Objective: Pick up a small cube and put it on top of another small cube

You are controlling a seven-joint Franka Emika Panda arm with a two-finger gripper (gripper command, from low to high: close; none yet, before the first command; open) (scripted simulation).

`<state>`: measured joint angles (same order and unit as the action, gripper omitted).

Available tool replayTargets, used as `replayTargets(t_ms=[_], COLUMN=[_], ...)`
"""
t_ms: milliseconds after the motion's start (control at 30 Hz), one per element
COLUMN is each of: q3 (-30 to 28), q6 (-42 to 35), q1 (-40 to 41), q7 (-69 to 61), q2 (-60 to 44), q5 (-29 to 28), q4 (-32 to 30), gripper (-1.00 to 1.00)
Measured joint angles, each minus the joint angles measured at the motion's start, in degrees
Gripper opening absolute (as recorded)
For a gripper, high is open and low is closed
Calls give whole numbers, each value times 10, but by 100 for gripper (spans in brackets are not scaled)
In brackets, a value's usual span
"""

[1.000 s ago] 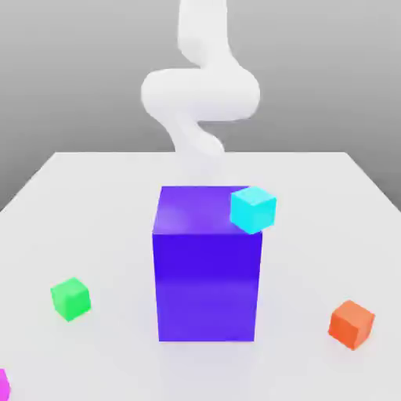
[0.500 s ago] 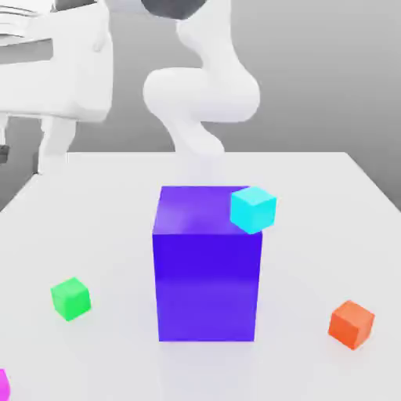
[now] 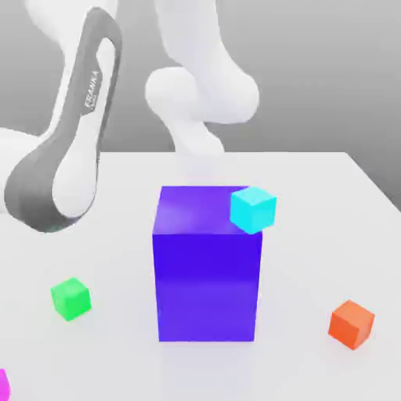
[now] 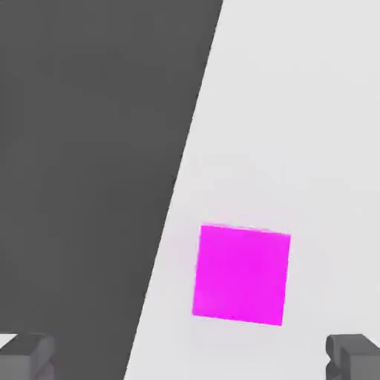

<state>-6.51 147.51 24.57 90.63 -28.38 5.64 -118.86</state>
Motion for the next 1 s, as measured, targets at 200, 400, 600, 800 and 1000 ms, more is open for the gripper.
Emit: replayTargets(t_ms=[200,400,600,800,1000], q3=[11,8,-3,-24,-43], q6=[51,40,-2,13,38], q1=[12,10,7,-1,10], q7=[-3,-2,42,152,323], q2=[-74,-58,55,167,273], q5=[12,11,32,61,11], q4=[17,13,-56,-179,-305], gripper=[-100,-100,-100,-100,-100])
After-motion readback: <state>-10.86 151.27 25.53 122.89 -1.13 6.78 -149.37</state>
